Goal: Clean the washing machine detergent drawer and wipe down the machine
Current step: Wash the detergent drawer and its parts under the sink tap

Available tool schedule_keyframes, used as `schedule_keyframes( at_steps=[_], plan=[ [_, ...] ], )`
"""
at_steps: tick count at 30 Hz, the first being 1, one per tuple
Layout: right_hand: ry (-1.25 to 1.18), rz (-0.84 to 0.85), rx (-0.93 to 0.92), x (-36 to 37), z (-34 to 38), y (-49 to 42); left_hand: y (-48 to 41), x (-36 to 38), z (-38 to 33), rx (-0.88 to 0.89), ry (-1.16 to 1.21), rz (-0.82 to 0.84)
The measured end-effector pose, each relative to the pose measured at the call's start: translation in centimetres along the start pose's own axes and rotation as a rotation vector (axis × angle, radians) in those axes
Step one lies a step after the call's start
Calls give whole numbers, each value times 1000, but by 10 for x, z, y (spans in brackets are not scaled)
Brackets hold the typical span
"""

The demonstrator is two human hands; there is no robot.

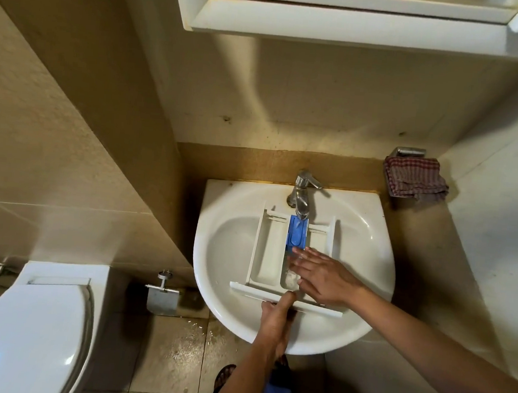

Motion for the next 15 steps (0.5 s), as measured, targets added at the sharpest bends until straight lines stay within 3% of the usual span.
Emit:
schedule_keyframes(
  at_steps=[6, 9, 12, 15],
  plan=[
    [337, 195, -35, 5, 20, -33, 3, 0, -2, 12, -74, 0],
    [164, 412, -79, 13, 30, -24, 3, -2, -7, 23, -105, -8],
    [-5, 340, -191, 8, 31, -17, 1, -3, -11, 25, -109, -11],
    [224, 156, -234, 2, 22, -21, 2, -5, -8, 7, -123, -16]
  ],
)
Point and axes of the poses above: each hand's wrist, its own y-axis away from the middle knuckle, its own x-axis out of the palm, z = x × y, the point moved 9 cm from there along -y, towards the middle knuckle
